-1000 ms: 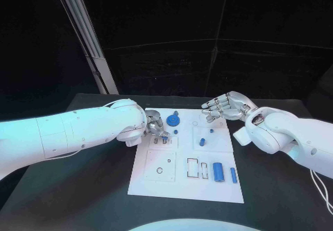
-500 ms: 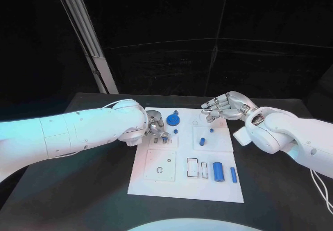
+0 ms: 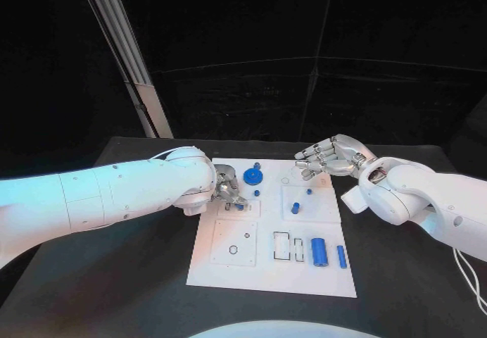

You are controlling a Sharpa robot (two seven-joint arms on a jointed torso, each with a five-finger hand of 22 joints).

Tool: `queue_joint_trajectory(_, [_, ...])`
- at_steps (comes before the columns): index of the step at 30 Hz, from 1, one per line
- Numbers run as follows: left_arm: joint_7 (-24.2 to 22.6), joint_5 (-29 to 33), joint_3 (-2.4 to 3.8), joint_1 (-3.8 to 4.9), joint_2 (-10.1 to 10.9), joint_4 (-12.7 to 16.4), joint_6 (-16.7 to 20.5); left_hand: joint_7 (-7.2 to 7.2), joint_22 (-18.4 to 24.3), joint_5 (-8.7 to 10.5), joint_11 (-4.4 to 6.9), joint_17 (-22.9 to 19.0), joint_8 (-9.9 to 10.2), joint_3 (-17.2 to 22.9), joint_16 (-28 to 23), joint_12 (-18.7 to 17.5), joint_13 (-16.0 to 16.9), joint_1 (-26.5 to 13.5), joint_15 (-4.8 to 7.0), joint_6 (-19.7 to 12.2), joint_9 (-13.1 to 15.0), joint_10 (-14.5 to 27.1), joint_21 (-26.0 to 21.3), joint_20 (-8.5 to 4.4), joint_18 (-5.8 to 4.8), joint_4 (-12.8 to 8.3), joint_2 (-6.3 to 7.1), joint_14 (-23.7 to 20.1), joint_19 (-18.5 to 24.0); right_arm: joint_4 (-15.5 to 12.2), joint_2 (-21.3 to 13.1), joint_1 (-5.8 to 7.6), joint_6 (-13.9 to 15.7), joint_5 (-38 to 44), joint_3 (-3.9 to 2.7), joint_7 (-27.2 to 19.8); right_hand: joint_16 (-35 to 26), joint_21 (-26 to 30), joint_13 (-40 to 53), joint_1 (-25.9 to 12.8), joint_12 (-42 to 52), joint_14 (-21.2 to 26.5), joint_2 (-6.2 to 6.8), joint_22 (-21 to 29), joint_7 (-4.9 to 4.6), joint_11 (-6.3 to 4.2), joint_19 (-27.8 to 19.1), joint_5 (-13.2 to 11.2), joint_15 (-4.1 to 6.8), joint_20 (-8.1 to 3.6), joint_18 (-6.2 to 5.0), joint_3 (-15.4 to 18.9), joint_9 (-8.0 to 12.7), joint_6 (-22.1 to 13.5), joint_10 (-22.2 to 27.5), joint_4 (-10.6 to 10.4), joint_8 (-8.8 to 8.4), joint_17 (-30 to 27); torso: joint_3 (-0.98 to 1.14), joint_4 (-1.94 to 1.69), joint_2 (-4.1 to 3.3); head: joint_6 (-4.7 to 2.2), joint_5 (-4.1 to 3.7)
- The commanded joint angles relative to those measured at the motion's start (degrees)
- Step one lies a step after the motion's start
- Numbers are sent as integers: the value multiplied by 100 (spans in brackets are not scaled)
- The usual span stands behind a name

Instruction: Assemble the parts on the task board

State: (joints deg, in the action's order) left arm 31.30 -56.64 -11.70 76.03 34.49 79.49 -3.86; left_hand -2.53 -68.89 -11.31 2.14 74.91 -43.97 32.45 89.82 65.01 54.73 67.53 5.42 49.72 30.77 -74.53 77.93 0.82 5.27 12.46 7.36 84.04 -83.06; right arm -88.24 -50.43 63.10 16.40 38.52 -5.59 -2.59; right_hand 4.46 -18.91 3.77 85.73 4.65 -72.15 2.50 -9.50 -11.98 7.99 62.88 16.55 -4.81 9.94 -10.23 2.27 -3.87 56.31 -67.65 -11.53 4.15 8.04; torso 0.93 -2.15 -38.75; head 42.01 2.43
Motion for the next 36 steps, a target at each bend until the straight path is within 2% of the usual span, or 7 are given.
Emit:
queue_joint_trajectory(1, [106, -59, -4, -3, -4, -8, -122, 43, -3, -8, 2, 1509, -9, 990, 18, -12, -9, 10, 18, -45, 10, -7, 23, -16, -115, -958, -65, 596, -35, -3, 6, 10, -66, -88, -3, -42, -26, 28, -4, -71, 23, 22, 7, 8, -1, 3, 2, 20, -3, 57, -13, 30, 4, -56, 46, -3, -16, -8, -2, -1, -1, 3, 5])
queue_joint_trajectory(26, [118, -10, -5, -3, 30, 48, -279, 47, -18, 11, 0, 1509, -33, 1000, 18, -2, -3, -96, 12, -36, 31, -28, 28, -12, -118, -960, -26, 596, -39, 8, 17, 10, -133, -91, -3, -25, -23, 71, -2, -143, 41, 41, -12, 37, -8, 12, 10, 43, -14, 72, -15, 57, 4, -70, 71, -26, -14, -24, 0, 2, -3, 31, 23])
queue_joint_trajectory(36, [106, 18, -5, -2, -2, 5, -292, 88, -56, 23, 26, 1509, -65, 905, 18, 13, 3, -354, 30, 16, 52, -62, 45, -21, -123, -886, 35, 596, -52, 0, 15, 10, -138, -91, -3, -21, -24, 76, -2, -149, 43, 45, -15, 41, -8, 13, 10, 48, -15, 73, -15, 59, 4, -72, 76, -27, -14, -26, 1, 0, -3, 39, 31])
